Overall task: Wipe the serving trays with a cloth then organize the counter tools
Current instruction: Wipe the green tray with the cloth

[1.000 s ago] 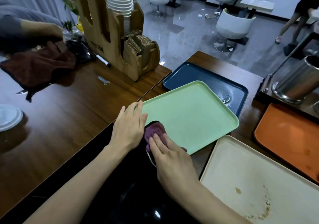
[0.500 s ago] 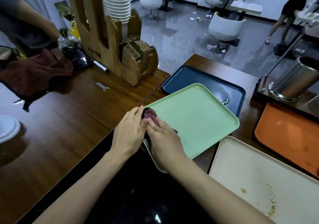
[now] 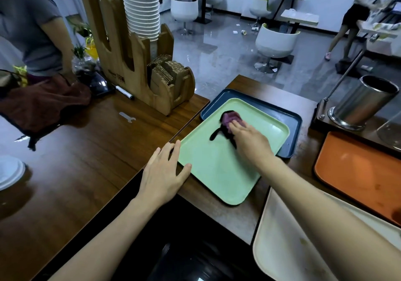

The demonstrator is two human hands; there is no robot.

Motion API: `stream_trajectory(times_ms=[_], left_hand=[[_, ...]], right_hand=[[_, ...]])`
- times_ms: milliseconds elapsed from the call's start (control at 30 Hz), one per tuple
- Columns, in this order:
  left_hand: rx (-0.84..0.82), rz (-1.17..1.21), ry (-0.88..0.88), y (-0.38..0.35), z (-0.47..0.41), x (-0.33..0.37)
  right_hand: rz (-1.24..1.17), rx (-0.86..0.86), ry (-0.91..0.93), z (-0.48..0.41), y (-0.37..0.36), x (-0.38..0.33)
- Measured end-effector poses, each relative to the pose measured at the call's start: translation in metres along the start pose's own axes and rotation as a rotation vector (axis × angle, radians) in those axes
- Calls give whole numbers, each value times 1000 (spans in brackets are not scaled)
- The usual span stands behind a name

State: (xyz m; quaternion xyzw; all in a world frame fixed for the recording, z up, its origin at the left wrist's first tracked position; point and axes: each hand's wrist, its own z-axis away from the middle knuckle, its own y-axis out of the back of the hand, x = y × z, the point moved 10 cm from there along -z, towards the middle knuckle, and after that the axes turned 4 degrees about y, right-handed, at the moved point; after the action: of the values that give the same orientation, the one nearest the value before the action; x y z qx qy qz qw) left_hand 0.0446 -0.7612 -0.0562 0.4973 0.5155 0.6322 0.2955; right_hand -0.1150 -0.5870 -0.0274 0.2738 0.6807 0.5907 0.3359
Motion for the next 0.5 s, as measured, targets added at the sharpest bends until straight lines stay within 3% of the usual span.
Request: stream_trajectory(times_ms=[167, 267, 500], left_hand=[[18, -35, -25, -8, -6, -3], [2, -71, -56, -19, -12, -7], [-10, -83, -76, -23, -12, -8]], right_hand=[[8, 16, -133, -2, 4, 56], [-7, 69, -158, 9, 0, 54], [-24, 66, 340, 14, -26, -60]])
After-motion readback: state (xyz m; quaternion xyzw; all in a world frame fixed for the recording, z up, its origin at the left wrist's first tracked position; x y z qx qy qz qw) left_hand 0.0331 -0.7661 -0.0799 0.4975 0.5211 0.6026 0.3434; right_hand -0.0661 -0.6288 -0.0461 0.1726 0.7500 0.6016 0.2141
